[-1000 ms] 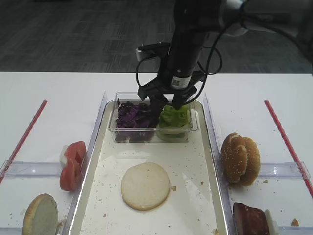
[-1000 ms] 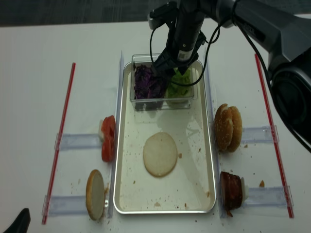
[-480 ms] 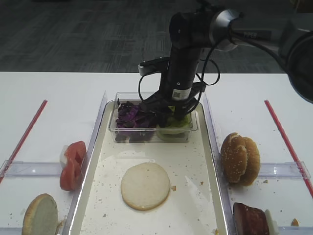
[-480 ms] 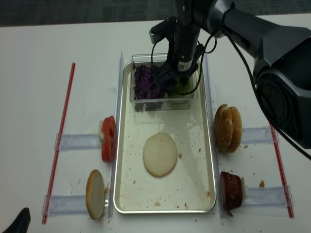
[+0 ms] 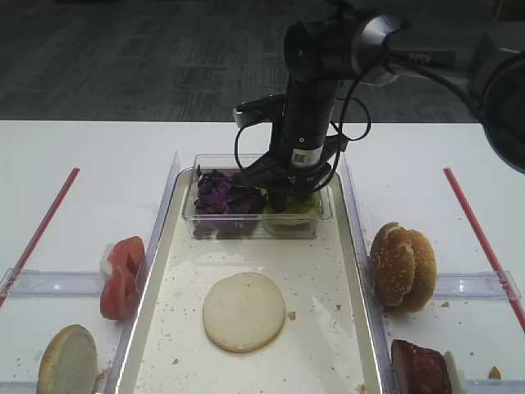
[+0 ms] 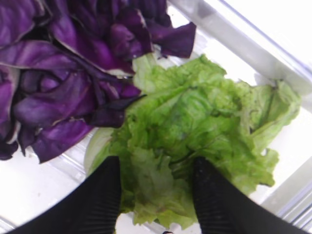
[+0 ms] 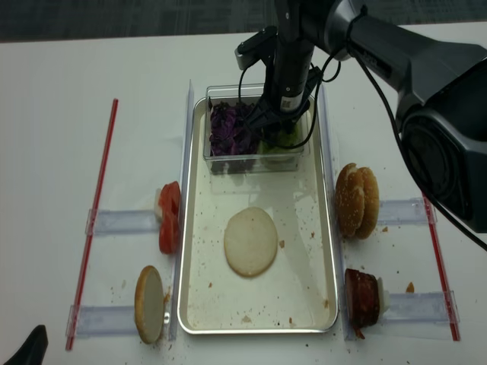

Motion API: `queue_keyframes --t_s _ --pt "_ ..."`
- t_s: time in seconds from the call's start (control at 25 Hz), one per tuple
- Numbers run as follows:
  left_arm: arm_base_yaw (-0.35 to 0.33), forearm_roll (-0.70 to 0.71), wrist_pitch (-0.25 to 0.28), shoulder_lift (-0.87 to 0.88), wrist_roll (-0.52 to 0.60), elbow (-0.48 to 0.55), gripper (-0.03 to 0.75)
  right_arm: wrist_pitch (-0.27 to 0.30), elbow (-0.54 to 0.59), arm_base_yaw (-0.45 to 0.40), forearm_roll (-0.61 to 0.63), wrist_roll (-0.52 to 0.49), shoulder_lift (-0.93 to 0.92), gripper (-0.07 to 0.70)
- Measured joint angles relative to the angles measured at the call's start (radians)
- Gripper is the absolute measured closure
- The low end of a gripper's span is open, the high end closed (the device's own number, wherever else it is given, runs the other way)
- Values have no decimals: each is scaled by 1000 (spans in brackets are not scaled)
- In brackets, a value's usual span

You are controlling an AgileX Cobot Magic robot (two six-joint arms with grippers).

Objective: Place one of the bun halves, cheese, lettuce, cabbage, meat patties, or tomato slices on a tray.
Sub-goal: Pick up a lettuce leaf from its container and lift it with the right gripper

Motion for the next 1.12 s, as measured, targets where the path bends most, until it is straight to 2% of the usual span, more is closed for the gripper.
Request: queue_keyframes --t_s 0.48,0.88,1.12 --pt "0 0 0 0 0 0 100 -4 -1 0 -4 0 16 267" --pt "0 0 0 0 0 0 100 -8 -1 0 -14 0 16 380" --pt "0 0 0 0 0 0 100 -8 -1 -2 -17 0 16 517"
